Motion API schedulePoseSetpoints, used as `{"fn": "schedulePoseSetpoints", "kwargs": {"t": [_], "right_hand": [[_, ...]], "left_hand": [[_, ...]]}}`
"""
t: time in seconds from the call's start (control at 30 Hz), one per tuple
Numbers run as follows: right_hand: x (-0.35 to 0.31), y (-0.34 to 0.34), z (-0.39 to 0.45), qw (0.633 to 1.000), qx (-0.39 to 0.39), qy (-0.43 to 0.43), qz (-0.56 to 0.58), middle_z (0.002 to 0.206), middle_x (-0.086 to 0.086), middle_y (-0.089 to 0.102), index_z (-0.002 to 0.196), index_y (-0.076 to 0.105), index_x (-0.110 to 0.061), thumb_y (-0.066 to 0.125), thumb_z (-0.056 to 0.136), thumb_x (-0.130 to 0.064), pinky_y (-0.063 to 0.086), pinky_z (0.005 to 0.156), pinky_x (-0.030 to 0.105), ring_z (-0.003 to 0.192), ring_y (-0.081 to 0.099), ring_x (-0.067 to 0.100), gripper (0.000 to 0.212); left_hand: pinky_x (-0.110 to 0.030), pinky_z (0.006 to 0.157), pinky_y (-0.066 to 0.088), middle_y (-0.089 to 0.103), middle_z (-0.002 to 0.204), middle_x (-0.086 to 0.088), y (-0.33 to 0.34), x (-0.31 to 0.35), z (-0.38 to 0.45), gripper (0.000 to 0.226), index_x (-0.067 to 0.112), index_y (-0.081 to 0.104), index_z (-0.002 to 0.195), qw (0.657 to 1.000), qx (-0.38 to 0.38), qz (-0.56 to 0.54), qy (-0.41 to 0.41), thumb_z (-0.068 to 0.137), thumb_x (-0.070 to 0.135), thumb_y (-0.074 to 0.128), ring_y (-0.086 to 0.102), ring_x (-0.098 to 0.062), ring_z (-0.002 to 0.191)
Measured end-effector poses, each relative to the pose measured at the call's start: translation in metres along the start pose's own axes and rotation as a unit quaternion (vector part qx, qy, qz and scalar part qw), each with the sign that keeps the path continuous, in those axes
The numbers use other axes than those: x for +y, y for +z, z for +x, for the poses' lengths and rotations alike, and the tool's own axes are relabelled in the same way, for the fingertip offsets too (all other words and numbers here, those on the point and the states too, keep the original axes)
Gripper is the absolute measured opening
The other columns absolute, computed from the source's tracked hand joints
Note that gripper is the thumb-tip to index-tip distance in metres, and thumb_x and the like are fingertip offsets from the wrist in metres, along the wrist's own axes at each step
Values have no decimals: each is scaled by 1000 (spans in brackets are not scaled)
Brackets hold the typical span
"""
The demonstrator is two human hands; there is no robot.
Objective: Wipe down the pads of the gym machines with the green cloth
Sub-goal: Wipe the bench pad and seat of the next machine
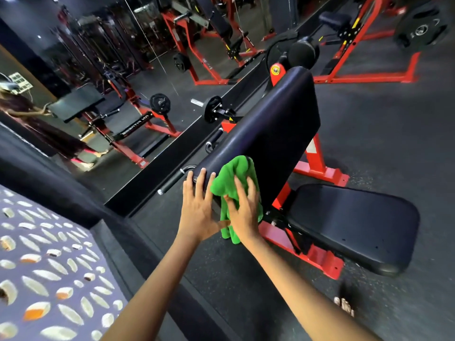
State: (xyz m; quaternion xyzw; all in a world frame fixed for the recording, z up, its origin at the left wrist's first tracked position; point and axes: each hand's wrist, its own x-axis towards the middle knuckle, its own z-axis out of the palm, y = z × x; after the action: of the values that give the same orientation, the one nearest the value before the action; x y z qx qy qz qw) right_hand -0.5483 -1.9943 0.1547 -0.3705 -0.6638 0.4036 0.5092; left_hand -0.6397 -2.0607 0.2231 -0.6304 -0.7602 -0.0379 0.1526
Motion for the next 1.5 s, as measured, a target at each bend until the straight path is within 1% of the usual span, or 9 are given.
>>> {"fn": "schedulePoseSetpoints", "kwargs": {"t": [0.1, 0.3, 0.5, 0.77, 0.97, 1.1, 1.23, 1.43, 1.5], "right_hand": [[35, 2, -21, 1000, 11, 6, -24, 135, 26, 46, 135, 47, -17, 51, 85, -37, 28, 107, 37, 124, 38, 33, 54], [25, 10, 19, 969, 62, 238, 36, 144, 21, 38, 142, 43, -13, 59, 90, -33, 30, 107, 44, 128, 38, 41, 57], [28, 15, -7, 997, 59, 10, -58, 134, 27, 49, 135, 45, -20, 38, 94, -55, 31, 101, 41, 120, 41, 34, 55], [27, 7, 52, 940, 92, 328, 3, 158, 7, 19, 149, 27, -27, 44, 96, -47, 25, 108, 42, 137, 26, 34, 59], [34, 18, 14, 991, 74, 77, -83, 139, 21, 47, 138, 44, -21, 27, 92, -65, 38, 100, 45, 121, 45, 37, 65], [52, 10, 36, 967, 79, 239, -33, 153, 11, 31, 144, 40, -18, 41, 90, -61, 31, 105, 45, 135, 32, 34, 69], [34, -6, 92, 919, 111, 379, 17, 157, 2, 21, 148, 30, -26, 40, 96, -53, 27, 105, 51, 137, 24, 32, 60], [34, 7, 39, 992, 92, 52, -65, 135, 20, 50, 135, 50, -20, 41, 92, -58, 36, 95, 40, 113, 44, 33, 58], [56, 8, 24, 990, 87, 81, -72, 135, 20, 50, 134, 51, -16, 36, 91, -63, 34, 98, 39, 117, 44, 33, 65]], "left_hand": [[-63, 111, 19, 27, 150, -23, 1, 0, -1, 117, 8, 24, 147, 1000, 1, 14, 3, 57, 78, 55, 15, -48, 139], [-64, 109, 19, 24, 152, -18, 4, 4, -2, 106, 10, 25, 148, 1000, 19, -3, -23, 64, 68, 55, 13, -44, 141], [-65, 110, 15, 23, 152, -17, 7, 9, -1, 100, 8, 29, 146, 998, 51, -35, -27, 65, 60, 55, 9, -44, 142], [-52, 115, -8, 26, 153, -18, 7, 28, 4, 90, 6, 28, 145, 995, 40, 34, -87, 70, 52, 46, 1, -34, 146], [-51, 114, 5, 44, 144, -17, -8, 30, 32, 68, -1, 47, 136, 996, 61, 22, -65, 79, 34, 37, 29, -36, 140], [-50, 109, 31, 45, 143, -18, -13, 30, 58, 70, -1, 46, 137, 999, 3, 43, -31, 83, 41, 33, 41, -42, 131], [-52, 110, 26, 27, 153, -19, -6, 34, 57, 98, -1, 25, 147, 981, -84, 174, -18, 76, 66, 33, 29, -43, 138], [-55, 107, 32, 36, 147, -24, -7, 32, 57, 95, -6, 36, 141, 989, -64, 133, 1, 71, 58, 36, 37, -48, 132], [-54, 107, 28, 35, 148, -24, -7, 33, 57, 94, -5, 34, 142, 990, -64, 124, -2, 70, 55, 37, 35, -48, 132]]}}
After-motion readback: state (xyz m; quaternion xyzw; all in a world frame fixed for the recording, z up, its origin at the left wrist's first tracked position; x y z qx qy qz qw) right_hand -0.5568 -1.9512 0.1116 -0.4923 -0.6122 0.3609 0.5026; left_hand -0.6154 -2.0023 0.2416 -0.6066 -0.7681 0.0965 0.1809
